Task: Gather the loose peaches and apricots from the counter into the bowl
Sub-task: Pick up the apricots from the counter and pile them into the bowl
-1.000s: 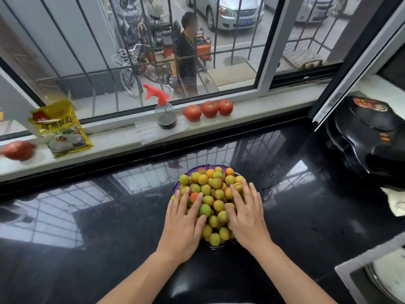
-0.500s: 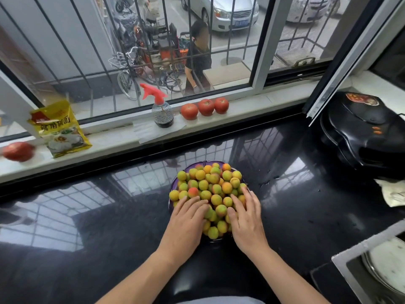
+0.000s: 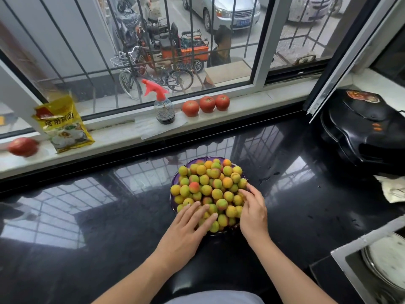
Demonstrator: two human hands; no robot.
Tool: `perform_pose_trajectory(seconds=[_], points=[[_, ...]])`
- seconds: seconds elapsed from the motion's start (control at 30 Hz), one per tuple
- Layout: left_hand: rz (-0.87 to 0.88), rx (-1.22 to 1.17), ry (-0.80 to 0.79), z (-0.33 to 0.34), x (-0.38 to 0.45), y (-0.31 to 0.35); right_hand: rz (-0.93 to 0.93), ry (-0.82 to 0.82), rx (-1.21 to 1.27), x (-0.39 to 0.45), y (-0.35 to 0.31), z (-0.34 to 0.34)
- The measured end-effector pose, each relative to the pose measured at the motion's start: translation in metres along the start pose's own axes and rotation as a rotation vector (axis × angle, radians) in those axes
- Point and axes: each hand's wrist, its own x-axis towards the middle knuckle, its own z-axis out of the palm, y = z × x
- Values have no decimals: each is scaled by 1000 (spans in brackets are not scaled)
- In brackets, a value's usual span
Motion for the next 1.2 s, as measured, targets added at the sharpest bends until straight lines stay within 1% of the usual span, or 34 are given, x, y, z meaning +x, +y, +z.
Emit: perform_pose_trajectory(seconds=[0.1,0.2,0.27,0.33,0.43,0.53,0.63,0.67,0.7,0.8,0.87,0.9,0.97,1.03,1.07,1.1,1.2], points=[[-38,-65,56,-4,5,-3,-78,18,-65,6,1,-10],[-153,-167,86,-19,26,-1,-103,54,-46,10,-6,-17],[-261,-206,39,-22,41,1,-146,77,-8,10,-16,-16],[-358,-179,-27,-21,50,4,-183,53,4,13,-24,-9],[-472,-78,-78,-18,55,9,-139,29,-32,20,-21,-1],[-487,-47,-111,-16,53,10,-111,-26,-99,25,-13,-2],[-443,-63,-197,-16,52,7,-83,-150,-112,21,-11,-8],[-420,-73,-233,-16,54,6,-103,-191,-135,18,-12,-9],[-397,-80,-257,-16,56,6,-159,-228,-175,14,-15,-10],[-360,-121,-302,-21,60,10,-408,-374,-371,9,-26,-7],[-355,-170,-312,-24,56,16,-488,-446,-509,8,-26,-3],[-360,-187,-313,-26,52,17,-498,-451,-554,8,-23,-3],[-351,-157,-264,-29,44,16,-490,-431,-602,8,-15,-6],[-334,-104,-205,-29,42,10,-486,-410,-607,5,-11,-11],[-344,-91,-204,-29,45,5,-481,-401,-596,4,-11,-12],[-366,-95,-216,-29,49,1,-474,-395,-581,4,-13,-11],[-441,-145,-327,-26,61,-10,-451,-402,-556,10,-23,-5]])
